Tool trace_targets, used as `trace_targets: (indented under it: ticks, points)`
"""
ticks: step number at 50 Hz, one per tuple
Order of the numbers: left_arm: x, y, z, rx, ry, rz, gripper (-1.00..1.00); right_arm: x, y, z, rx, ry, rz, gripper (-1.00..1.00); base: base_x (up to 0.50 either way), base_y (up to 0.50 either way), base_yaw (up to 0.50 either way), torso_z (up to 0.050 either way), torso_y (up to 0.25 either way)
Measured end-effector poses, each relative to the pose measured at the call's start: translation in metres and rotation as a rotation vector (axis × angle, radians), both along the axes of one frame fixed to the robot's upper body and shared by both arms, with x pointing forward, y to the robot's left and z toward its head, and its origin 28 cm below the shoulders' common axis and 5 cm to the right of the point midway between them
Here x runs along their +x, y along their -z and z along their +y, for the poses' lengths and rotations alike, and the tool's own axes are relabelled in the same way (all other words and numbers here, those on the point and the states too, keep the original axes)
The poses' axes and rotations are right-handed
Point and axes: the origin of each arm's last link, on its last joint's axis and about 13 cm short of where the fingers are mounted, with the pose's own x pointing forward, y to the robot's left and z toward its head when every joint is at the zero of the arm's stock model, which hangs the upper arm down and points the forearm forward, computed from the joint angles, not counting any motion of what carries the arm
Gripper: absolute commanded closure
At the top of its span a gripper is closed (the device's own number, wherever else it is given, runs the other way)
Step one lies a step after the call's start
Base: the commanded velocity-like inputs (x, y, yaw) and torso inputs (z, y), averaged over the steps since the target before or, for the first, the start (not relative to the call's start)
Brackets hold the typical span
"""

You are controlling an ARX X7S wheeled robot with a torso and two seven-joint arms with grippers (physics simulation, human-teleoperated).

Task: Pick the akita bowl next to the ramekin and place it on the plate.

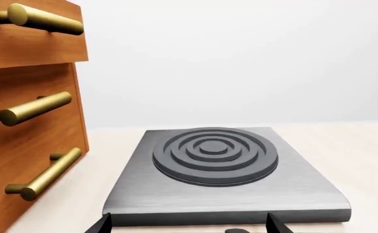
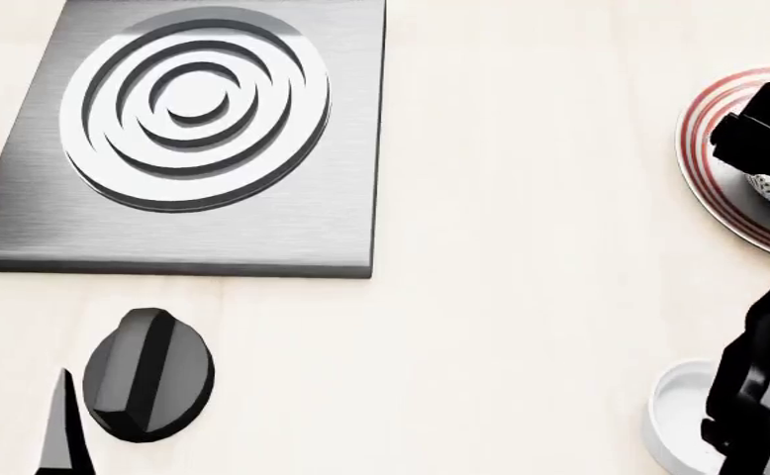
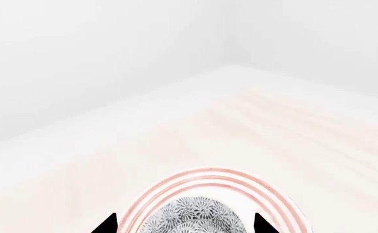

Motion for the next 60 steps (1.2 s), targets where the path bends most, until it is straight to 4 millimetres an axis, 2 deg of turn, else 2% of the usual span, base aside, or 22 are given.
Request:
trace_targets:
  ticks: [13,31,60]
  points:
    - [-0.001,0.001,-0.001,0.002,0.003,0.001,-1.0,-0.029,0.026,0.026,-0.096,-0.063,-0.03,-1.0,0.0,0.0,0.0,0.0,0.0]
    - [-0.003,0.002,-0.002,0.003,0.007,0.0,-1.0,-0.075,0.042,0.07,-0.176,-0.187,-0.092,-1.0,0.0,0.0,0.0,0.0,0.0]
    - [-0.003,0.0,-0.002,-0.005,0.004,-0.002,-1.0,-0.113,0.056,0.115,-0.246,-0.34,-0.149,-1.0,0.0,0.0,0.0,0.0,0.0]
